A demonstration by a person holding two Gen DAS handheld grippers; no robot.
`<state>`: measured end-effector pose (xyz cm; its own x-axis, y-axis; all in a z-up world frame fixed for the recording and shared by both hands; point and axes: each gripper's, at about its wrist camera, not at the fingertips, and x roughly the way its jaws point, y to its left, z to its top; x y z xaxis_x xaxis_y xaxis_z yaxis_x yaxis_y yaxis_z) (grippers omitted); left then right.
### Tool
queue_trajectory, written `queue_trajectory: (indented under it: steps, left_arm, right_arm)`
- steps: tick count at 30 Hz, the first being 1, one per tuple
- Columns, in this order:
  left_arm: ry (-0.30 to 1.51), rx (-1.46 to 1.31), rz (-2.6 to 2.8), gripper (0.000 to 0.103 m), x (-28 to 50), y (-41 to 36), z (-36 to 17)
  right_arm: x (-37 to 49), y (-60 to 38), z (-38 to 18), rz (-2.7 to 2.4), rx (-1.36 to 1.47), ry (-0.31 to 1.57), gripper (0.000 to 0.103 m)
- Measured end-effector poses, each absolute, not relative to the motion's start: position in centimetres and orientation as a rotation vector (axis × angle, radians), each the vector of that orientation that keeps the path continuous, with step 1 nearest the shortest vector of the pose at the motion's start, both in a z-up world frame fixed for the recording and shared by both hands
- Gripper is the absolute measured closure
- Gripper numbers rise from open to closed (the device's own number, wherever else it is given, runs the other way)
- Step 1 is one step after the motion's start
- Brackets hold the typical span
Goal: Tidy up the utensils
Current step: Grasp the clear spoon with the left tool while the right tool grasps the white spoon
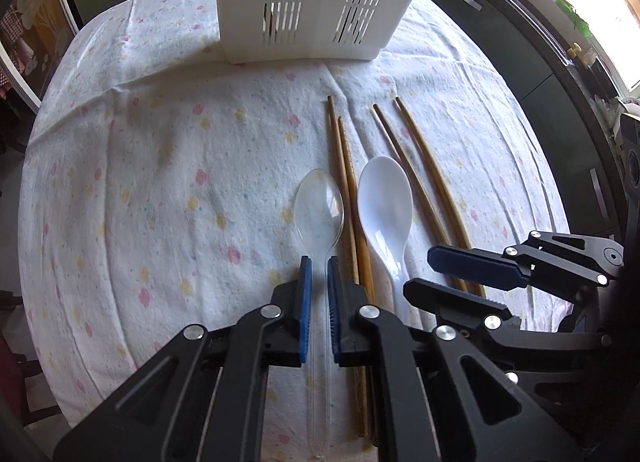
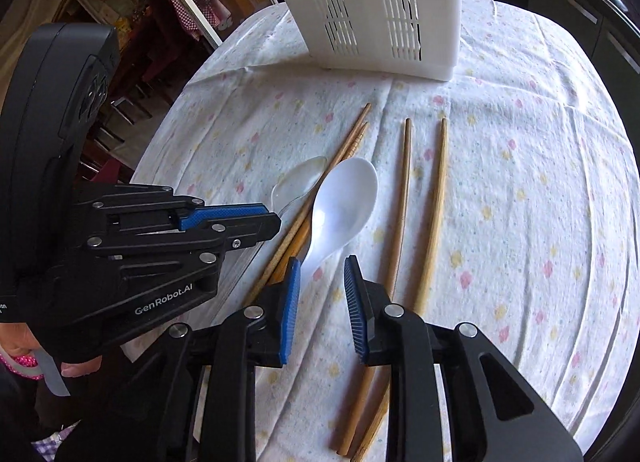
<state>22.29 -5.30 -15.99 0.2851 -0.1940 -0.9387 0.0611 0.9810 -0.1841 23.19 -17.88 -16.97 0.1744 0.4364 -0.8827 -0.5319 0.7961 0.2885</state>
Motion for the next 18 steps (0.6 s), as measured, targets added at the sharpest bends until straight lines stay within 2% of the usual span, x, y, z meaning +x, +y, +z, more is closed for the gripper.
queue_trajectory:
  steps: [18]
  left_arm:
    - [1.168,-0.11,-0.111,0.095,20.8,-1.7,-13.5]
  right_arm:
    - [23.5,-13.7,-18.3,0.591,-0.246,1.224,0.083]
